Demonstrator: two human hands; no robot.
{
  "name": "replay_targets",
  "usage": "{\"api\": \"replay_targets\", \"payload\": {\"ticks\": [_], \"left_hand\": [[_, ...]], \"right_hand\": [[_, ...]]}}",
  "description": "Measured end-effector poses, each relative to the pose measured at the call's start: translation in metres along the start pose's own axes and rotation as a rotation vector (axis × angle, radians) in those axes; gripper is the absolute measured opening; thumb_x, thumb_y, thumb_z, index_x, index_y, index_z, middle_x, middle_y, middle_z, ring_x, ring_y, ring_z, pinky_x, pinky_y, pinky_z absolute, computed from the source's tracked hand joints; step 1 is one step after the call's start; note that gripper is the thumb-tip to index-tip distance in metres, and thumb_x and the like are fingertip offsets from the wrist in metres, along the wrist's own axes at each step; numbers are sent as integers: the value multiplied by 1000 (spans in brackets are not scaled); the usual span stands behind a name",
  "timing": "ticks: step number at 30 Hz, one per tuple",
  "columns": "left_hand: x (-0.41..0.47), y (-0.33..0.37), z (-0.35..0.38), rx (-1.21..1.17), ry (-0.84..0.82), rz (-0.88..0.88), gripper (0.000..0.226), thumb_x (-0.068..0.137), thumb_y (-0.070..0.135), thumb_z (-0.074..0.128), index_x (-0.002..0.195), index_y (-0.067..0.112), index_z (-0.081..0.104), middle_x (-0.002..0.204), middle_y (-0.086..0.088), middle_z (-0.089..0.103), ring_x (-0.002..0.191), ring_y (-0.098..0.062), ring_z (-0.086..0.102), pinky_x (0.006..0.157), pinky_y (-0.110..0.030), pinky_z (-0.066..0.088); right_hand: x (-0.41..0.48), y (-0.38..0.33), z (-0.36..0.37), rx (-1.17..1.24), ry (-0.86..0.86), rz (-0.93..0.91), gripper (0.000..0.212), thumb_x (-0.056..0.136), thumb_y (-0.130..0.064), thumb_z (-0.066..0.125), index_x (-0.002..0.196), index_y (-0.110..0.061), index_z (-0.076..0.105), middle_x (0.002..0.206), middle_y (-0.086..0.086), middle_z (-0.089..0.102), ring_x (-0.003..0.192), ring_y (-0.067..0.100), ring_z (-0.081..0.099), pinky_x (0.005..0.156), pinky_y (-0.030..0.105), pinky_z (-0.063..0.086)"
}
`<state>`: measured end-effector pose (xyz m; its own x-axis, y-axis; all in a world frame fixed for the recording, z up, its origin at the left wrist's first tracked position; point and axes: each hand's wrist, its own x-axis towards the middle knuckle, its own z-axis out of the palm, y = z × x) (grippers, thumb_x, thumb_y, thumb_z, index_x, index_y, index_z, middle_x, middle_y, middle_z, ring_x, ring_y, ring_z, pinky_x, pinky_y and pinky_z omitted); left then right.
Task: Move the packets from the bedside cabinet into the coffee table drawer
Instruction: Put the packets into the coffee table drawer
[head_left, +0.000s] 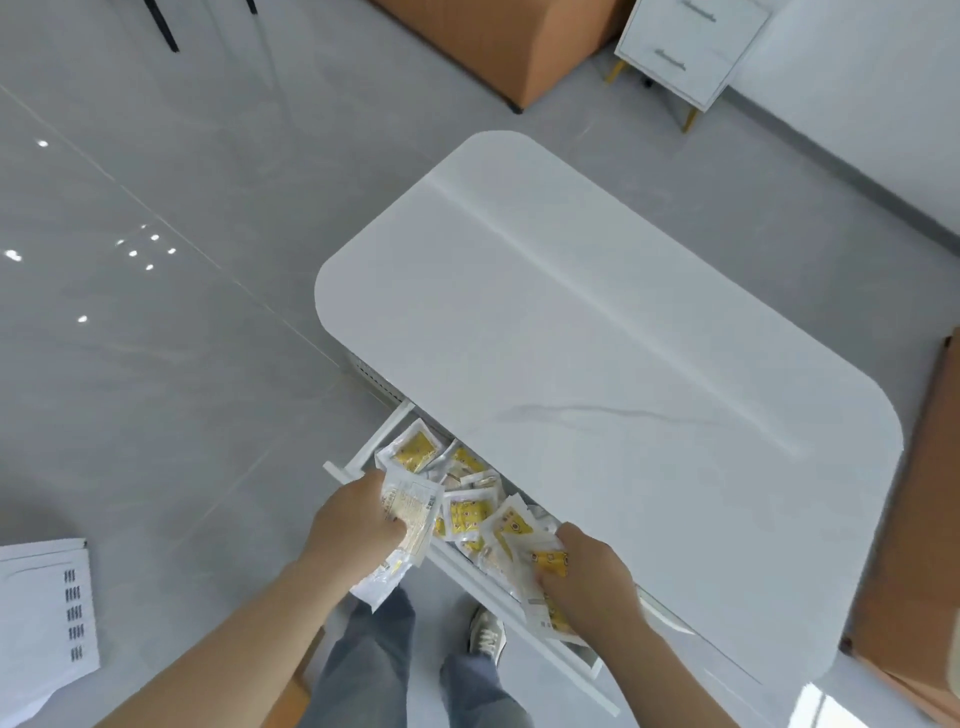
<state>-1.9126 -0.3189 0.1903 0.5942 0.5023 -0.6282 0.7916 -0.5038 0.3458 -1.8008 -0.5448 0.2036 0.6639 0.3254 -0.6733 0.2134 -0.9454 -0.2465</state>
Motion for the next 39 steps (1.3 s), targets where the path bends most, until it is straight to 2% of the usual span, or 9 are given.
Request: {"api": "replay_targets", "payload": {"ticks": [5, 9, 12, 16, 19, 23, 27, 31, 39], "left_hand": [[62, -19, 34, 60, -26, 19, 38, 78, 16, 52, 115, 12, 47, 74, 0, 59, 71, -17, 59, 59, -29, 45], [104, -29, 63, 62, -2, 6, 22, 83, 23, 53, 103, 13, 49, 81, 2, 57, 75, -16, 57, 57, -25, 38], [133, -36, 85, 4, 17, -23, 33, 86, 31, 57, 111, 11, 50, 89, 1, 60, 81, -16, 56, 61, -27, 41], [165, -44, 111, -62, 6, -34, 40, 86, 33, 62, 115, 10, 49, 104, -4, 62, 94, -21, 59, 67, -28, 47], [181, -48, 128, -175, -33, -5, 46, 86, 27, 65, 124, 9, 45, 115, -7, 61, 100, -26, 61, 67, -24, 45], [188, -59, 145, -152, -84, 44, 53, 86, 32, 65, 129, 13, 42, 112, -6, 59, 94, -22, 57, 70, -26, 44], [186, -75, 156, -141, -91, 28, 50, 89, 28, 61, 133, 11, 43, 128, -7, 54, 116, -24, 54, 90, -32, 46], [185, -93, 159, -70, -117, 64, 39, 89, 24, 60, 123, 12, 47, 122, -6, 57, 110, -23, 56, 89, -32, 46], [189, -120, 160, 115, -126, 145, 43, 91, 29, 57, 129, 15, 45, 122, -4, 56, 108, -19, 58, 87, -27, 48]], "right_hand": [[42, -1, 31, -10, -45, 58, 12, 79, -21, 55, 90, -19, 49, 82, -2, 63, 80, 22, 61, 66, 32, 48], [72, 4, 59, 12, -74, 105, 14, 77, -21, 54, 90, -19, 51, 82, -2, 63, 79, 21, 61, 70, 34, 52], [90, 11, 79, 37, -67, 134, 14, 78, -20, 54, 92, -18, 51, 81, -1, 62, 77, 20, 61, 66, 34, 52], [110, 19, 105, 22, -60, 139, 12, 82, -19, 54, 91, -17, 47, 72, -5, 53, 70, 20, 55, 56, 29, 42], [122, 24, 121, 20, -65, 141, 12, 84, -21, 54, 92, -16, 48, 76, -3, 59, 71, 21, 58, 59, 30, 45], [134, 30, 138, 32, -80, 151, 12, 85, -21, 55, 95, -17, 49, 80, -1, 64, 72, 20, 63, 58, 30, 48], [145, 28, 150, 29, -71, 150, 11, 84, -22, 56, 91, -17, 49, 79, -1, 64, 73, 21, 63, 61, 32, 51], [159, 19, 159, 9, -80, 124, 12, 83, -22, 56, 91, -17, 50, 79, -1, 63, 75, 21, 61, 63, 33, 50], [199, -14, 174, 11, -91, 59, 10, 83, -17, 55, 91, -15, 51, 79, 0, 61, 78, 24, 59, 61, 31, 47]]}}
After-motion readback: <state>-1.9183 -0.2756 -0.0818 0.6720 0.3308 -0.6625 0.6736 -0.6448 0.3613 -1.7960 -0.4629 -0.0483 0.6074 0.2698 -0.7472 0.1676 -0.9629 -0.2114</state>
